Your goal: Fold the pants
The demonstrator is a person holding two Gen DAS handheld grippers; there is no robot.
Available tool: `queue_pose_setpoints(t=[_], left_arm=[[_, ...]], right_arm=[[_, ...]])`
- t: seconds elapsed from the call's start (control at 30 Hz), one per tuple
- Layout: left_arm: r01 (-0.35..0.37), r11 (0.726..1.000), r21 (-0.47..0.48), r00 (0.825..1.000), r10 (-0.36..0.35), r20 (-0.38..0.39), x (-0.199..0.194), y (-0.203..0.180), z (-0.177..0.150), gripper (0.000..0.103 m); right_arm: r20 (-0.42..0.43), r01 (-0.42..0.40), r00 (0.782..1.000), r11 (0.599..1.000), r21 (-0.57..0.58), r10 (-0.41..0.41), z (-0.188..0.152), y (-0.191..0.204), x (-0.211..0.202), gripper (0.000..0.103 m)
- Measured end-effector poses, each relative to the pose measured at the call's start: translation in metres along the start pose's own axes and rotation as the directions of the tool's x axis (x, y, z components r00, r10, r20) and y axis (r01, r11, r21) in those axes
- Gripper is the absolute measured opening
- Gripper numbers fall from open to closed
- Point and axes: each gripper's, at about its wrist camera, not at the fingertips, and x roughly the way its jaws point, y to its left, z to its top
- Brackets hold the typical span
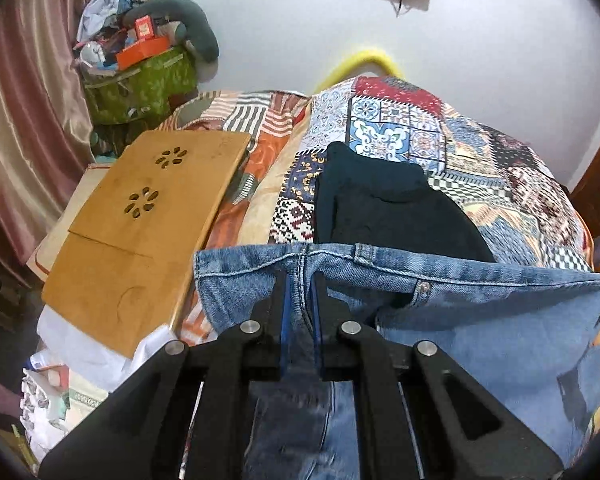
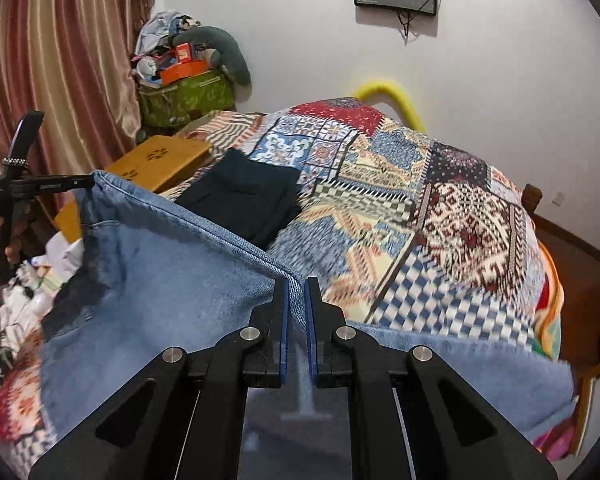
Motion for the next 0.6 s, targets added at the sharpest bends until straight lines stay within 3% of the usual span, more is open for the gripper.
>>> queue_pose_setpoints(t=[0.3, 0.6], left_arm=[[0.021, 1.000, -0.011, 0.999, -0.020, 0.026, -0.070, 0.019, -0.071, 0.009], [0.032, 0.999, -0.043, 0.996, -0.035, -0.087, -0.078, 0.037, -0.153, 0.009]], right_arm=[[-0.001, -0.064, 0.998, 0.996, 0.065, 0.065, -0.054, 0.031, -0.050, 0.007], [-0.049, -0.117, 0.991, 0.978, 0.173, 0.127, -0.117, 0.055, -0.061, 0.007]])
